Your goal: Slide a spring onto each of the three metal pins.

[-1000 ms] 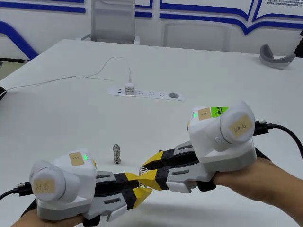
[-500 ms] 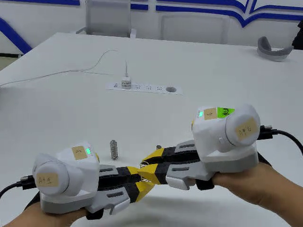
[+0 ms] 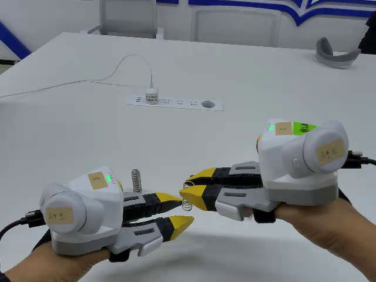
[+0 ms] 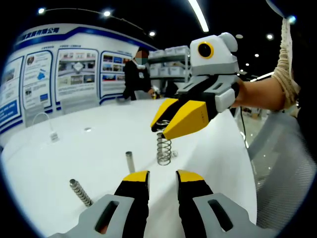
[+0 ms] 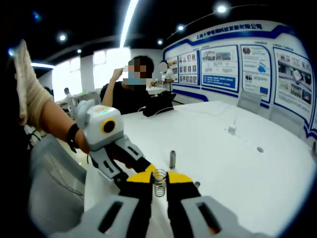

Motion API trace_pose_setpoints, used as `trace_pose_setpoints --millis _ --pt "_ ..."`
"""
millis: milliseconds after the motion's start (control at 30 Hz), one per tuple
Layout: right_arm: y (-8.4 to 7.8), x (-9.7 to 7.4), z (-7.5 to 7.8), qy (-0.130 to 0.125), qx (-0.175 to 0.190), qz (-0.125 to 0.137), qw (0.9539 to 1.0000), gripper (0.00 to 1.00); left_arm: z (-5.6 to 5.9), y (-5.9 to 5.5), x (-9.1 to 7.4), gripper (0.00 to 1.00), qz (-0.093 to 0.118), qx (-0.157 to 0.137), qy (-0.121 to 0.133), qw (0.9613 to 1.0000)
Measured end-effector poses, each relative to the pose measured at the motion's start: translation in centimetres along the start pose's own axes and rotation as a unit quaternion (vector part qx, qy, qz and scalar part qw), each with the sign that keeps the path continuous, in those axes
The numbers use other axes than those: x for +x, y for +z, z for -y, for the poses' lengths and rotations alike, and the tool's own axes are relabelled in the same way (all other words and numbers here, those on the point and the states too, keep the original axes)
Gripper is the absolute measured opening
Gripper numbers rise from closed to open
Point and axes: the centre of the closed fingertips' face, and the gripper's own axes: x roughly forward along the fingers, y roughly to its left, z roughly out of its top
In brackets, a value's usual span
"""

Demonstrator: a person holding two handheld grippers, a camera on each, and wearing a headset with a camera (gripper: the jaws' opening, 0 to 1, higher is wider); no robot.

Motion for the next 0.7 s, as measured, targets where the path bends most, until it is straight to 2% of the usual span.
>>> trace_pose_setpoints --millis 233,433,533,700 --pt "1.0 -0.5 2.4 -0.033 0.001 0.019 0.9993 0.11 -0.6 -0.3 -0.9 0.28 0.001 -0.014 0.014 0.9998" --pt "1.8 0.0 4.6 -0.064 0.001 0.037 0.9973 0.11 -0.5 -0.5 -1.4 0.32 0.000 -0.019 0.021 0.9996" --pt "1.7 0.5 5.2 -0.067 0.007 0.040 0.9969 0.11 -0.4 -0.6 -1.6 0.33 -0.001 -0.018 0.022 0.9996" --pt "0.7 1.6 5.9 -0.071 0.009 0.029 0.9970 0.11 -0.2 -0.7 -1.8 0.37 0.001 -0.019 0.024 0.9995"
